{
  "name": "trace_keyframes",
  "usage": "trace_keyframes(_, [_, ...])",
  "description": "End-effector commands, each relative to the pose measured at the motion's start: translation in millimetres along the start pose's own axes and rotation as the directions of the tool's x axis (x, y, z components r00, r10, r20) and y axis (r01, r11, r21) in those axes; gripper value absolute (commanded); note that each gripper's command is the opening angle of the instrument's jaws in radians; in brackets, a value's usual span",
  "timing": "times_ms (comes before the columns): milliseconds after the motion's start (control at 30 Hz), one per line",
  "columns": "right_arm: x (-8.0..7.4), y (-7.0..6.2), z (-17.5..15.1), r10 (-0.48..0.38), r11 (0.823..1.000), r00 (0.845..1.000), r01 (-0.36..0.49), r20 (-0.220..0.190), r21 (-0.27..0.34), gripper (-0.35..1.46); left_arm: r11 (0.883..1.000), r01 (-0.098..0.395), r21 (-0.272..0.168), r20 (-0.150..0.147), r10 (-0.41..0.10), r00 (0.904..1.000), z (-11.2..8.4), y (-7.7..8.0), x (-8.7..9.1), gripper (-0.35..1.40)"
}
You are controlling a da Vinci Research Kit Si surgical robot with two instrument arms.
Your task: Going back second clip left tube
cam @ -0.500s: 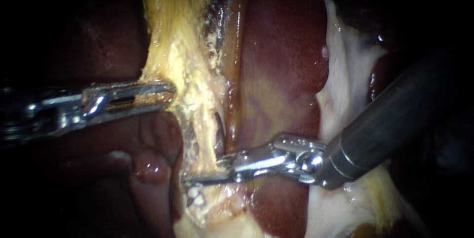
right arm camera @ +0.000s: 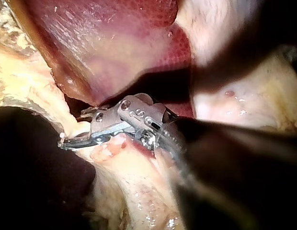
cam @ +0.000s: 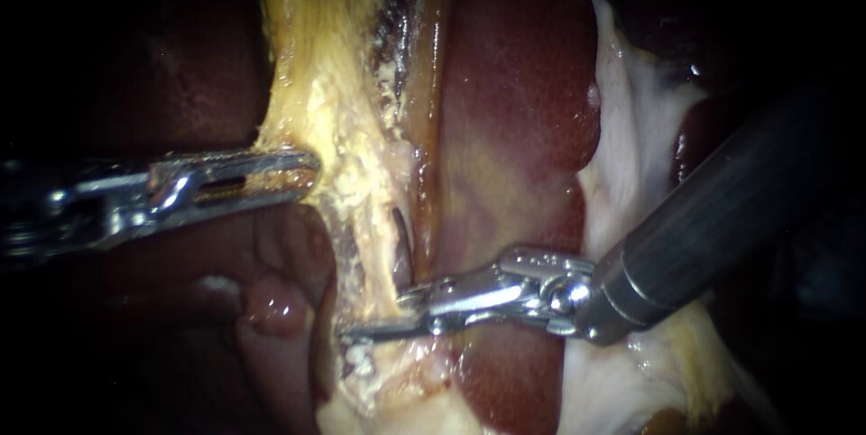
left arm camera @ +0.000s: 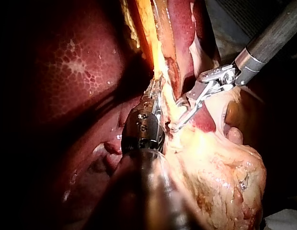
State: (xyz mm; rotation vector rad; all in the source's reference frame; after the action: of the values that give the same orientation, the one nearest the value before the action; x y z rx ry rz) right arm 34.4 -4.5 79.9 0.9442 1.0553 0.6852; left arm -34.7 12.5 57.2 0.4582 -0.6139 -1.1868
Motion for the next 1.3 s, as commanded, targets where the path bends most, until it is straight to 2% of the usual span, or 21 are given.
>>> trace_keyframes(33, [0.0, 0.2, -0.1, -0.029, 1.0, 1.0, 0.029, -0.008, 0.002, 0.53, 1.0, 0.0, 0.001, 0.0, 0.0, 1.0, -0.1, 0.0, 0.0, -0.35])
trace_keyframes(167, [0.5, 0.0, -1.3, -0.1, 0.995, 0.993, 0.101, -0.06, 0.018, 0.58, 1.0, -0.001, 0.001, 0.0, 0.001, 1.0, -0.1, 0.0, 0.0, -0.35])
trace_keyframes(233, [0.8, -0.1, -1.9, -0.131, 0.991, 0.989, 0.133, -0.073, 0.011, 0.59, 1.0, -0.001, 0.001, 0.0, 0.001, 1.0, -0.2, 0.0, 0.0, -0.35])
trace_keyframes(533, [2.1, -1.0, -6.7, -0.258, 0.966, 0.963, 0.257, -0.082, -0.019, 0.6, 1.0, -0.001, 0.001, 0.0, 0.001, 1.0, -0.3, 0.1, 0.1, -0.35])
trace_keyframes(800, [4.8, -2.3, -13.5, -0.4, 0.916, 0.909, 0.4, -0.117, -0.02, 0.6, 1.0, -0.001, 0.001, 0.0, 0.001, 1.0, -0.3, 0.2, 0.1, -0.35])
trace_keyframes(933, [6.4, -3.1, -16.0, -0.456, 0.89, 0.882, 0.454, -0.116, -0.043, 0.6, 1.0, -0.001, 0.001, 0.0, 0.001, 1.0, -0.3, 0.2, 0.1, -0.35])
trace_keyframes(1167, [6.6, -3.0, -16.7, -0.525, 0.851, 0.844, 0.522, -0.11, -0.055, 0.6, 1.0, -0.004, 0.0, 0.002, 0.004, 1.0, 0.5, 0.6, 0.4, -0.35])
trace_keyframes(1300, [6.5, -2.8, -16.7, -0.56, 0.829, 0.822, 0.557, -0.106, -0.059, 0.6, 1.0, -0.017, -0.006, 0.011, 0.017, 0.9998, 3.0, 1.4, 1.5, -0.35])
